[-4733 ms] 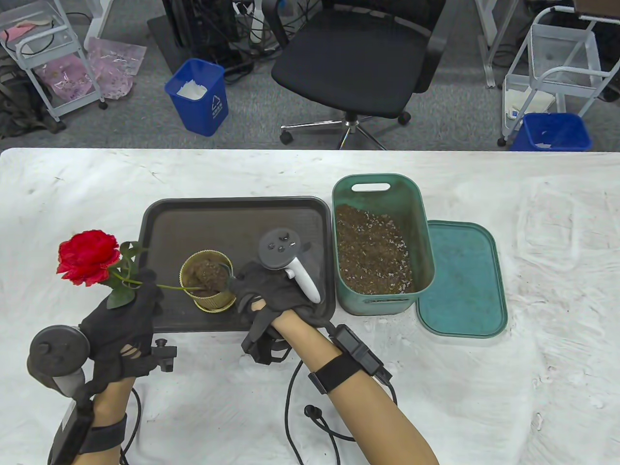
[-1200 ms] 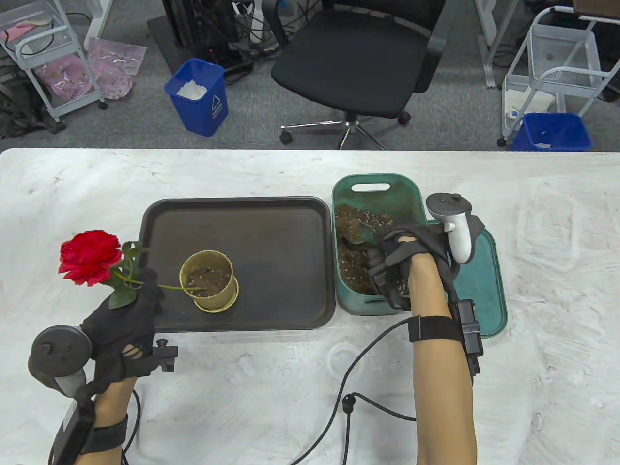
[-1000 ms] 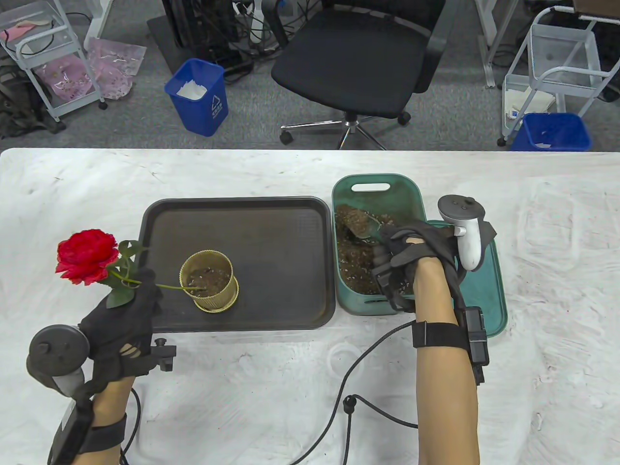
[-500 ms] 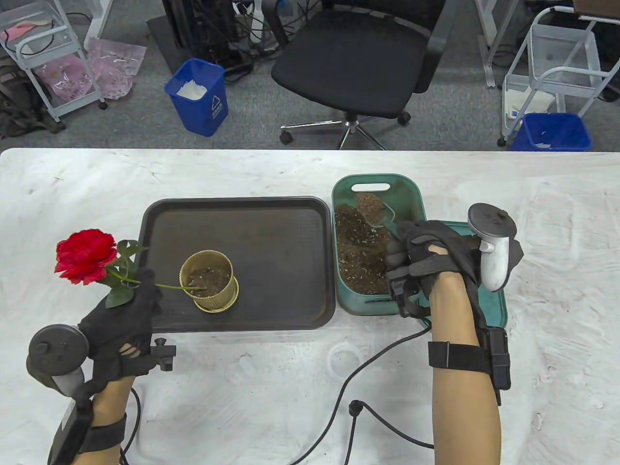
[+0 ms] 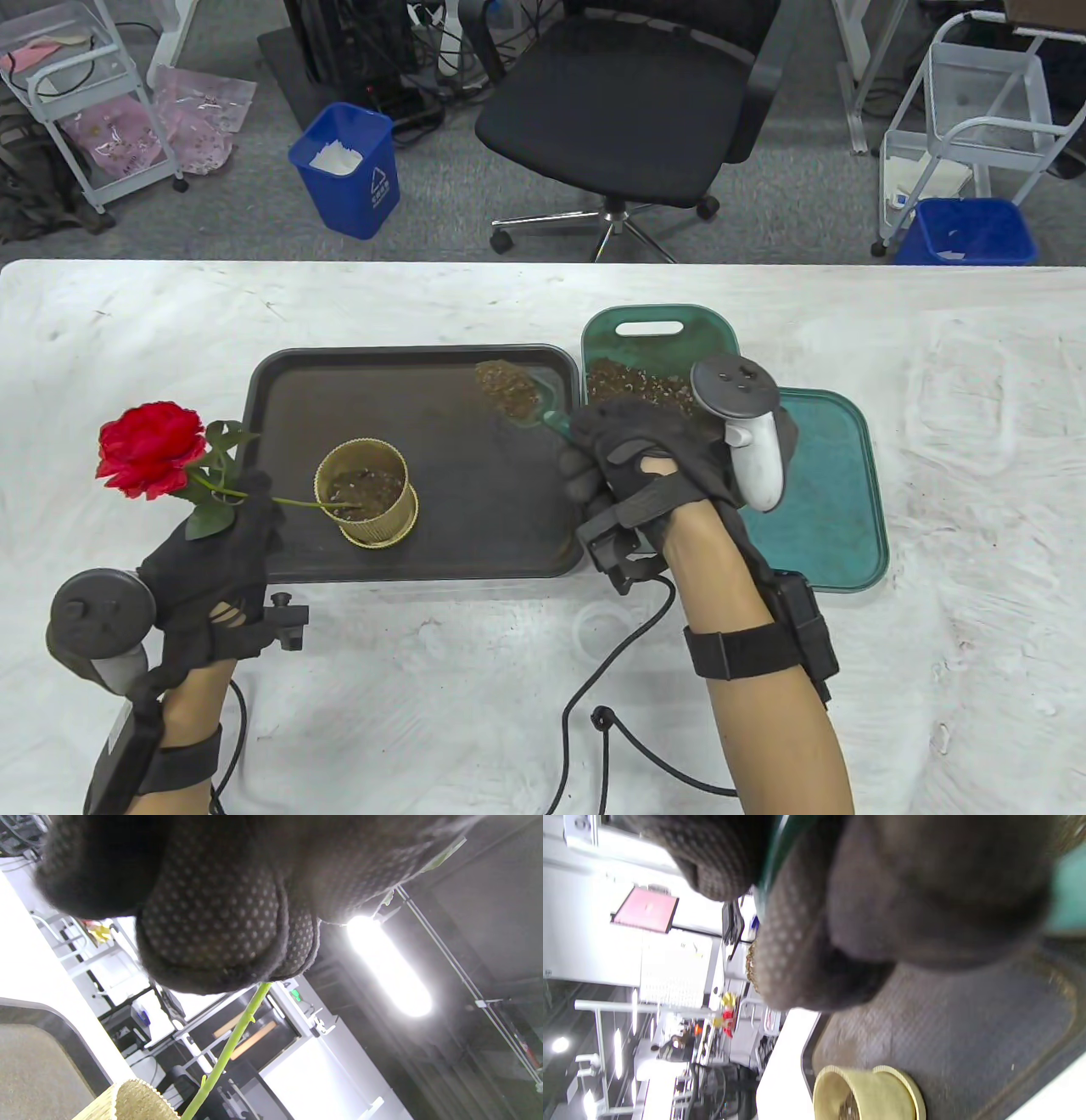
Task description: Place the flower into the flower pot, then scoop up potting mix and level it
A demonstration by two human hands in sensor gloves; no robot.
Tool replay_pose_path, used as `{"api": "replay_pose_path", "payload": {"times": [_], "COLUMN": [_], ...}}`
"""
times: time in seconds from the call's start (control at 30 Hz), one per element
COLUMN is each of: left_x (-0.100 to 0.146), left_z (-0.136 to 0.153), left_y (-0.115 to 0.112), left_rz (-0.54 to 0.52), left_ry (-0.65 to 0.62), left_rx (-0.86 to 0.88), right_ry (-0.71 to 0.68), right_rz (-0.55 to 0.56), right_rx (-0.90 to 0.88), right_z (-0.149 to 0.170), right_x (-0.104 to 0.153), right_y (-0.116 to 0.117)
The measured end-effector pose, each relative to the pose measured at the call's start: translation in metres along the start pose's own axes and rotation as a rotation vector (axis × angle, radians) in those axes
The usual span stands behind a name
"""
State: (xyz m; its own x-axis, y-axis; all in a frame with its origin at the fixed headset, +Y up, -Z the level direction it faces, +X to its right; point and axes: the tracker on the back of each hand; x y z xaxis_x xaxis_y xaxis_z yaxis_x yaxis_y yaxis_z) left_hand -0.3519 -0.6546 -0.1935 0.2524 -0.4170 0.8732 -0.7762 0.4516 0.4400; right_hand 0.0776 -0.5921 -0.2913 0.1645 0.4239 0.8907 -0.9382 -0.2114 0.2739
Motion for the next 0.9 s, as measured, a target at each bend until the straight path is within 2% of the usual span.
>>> {"api": "replay_pose_path", "payload": {"times": [0.17,0.37,0.57,0.9], "left_x": [0.0,0.0,0.001,0.001], "left_z": [0.0,0.0,0.0,0.0], "left_y": [0.0,0.0,0.0,0.001], "left_rz": [0.002,0.0,0.001,0.0], "left_ry": [-0.005,-0.002,-0.005,-0.006], "left_rx": [-0.001,-0.001,-0.003,-0.006], "right_ry": [0.005,0.03,-0.005,-0.243], "right_rz": [-0.103,-0.145,-0.08,0.11], "right_rx": [0.089,0.178,0.371,0.784], "right_z": [-0.001,0.006,0.008,-0.011], "right_x": [-0.018,-0.036,-0.043,-0.023], "right_y": [0.055,0.101,0.133,0.167]}}
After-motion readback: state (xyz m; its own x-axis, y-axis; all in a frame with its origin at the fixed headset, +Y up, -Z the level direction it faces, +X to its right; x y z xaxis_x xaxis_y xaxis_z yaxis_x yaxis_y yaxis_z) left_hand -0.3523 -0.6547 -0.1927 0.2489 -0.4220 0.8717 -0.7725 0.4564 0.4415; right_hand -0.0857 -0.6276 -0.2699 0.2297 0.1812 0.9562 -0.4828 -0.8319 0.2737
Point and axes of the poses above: the tracker on the back of each hand, its own z axis roughly to the little-finger side, its own x axis roughly from the fingertips to the wrist, y = z × x, and after that the axes turned 1 degree about z, right-handed
